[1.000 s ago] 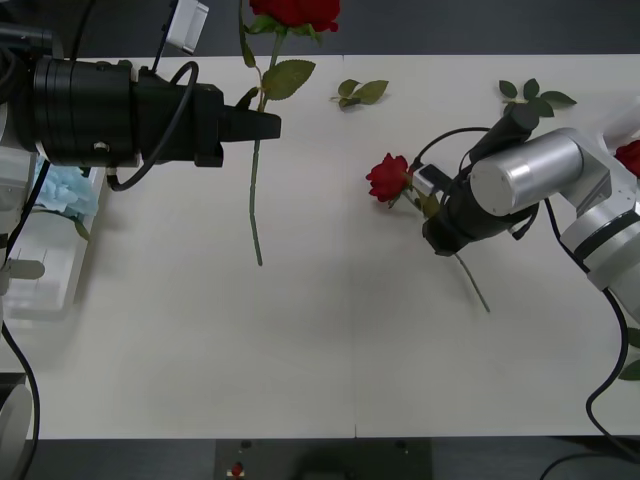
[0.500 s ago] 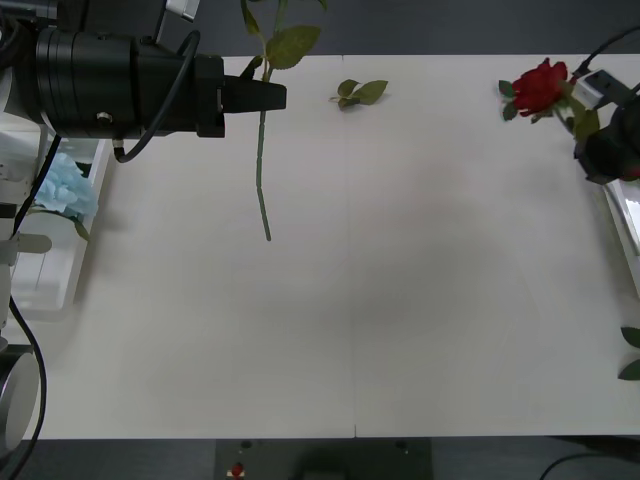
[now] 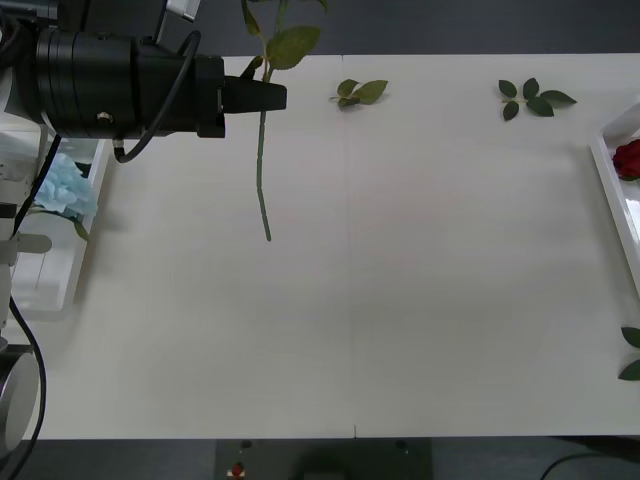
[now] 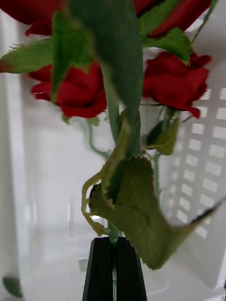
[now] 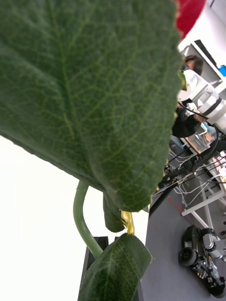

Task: Put the red flowers into the right box and the blue flowers into the left box

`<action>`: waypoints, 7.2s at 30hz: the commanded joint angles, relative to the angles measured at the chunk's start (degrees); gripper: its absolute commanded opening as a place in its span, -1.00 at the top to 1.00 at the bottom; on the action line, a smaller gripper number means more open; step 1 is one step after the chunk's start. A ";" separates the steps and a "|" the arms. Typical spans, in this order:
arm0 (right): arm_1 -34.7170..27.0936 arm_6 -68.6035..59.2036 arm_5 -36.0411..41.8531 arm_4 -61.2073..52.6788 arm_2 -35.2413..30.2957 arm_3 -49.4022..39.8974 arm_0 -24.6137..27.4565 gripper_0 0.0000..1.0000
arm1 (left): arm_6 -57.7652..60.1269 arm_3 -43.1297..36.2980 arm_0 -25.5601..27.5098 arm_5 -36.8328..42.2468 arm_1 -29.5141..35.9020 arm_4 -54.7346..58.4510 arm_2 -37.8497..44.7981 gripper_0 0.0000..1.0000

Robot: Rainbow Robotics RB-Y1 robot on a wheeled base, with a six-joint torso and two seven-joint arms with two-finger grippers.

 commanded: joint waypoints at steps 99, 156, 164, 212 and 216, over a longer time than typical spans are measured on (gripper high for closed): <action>17.91 53.76 -12.19 -96.29 0.25 -28.37 26.07 -1.00 | -1.17 -0.68 -1.36 0.22 0.33 0.64 -0.39 1.00; 52.27 53.76 -32.14 -79.77 12.03 -30.75 17.72 0.07 | -1.17 -0.68 -1.36 0.22 0.33 0.64 -0.39 1.00; 52.36 53.76 -33.20 -79.85 12.82 -30.75 17.45 0.90 | -1.17 -0.68 -1.36 0.22 0.33 0.64 -0.39 1.00; 16.32 29.54 -30.12 -72.56 6.32 -29.78 16.05 1.00 | -11.63 -0.24 2.59 -1.54 0.94 -2.96 1.11 -1.00; 8.50 23.83 -26.17 -69.13 4.38 -26.62 15.96 1.00 | -18.31 -0.24 3.73 -1.37 3.67 -4.10 1.11 -1.00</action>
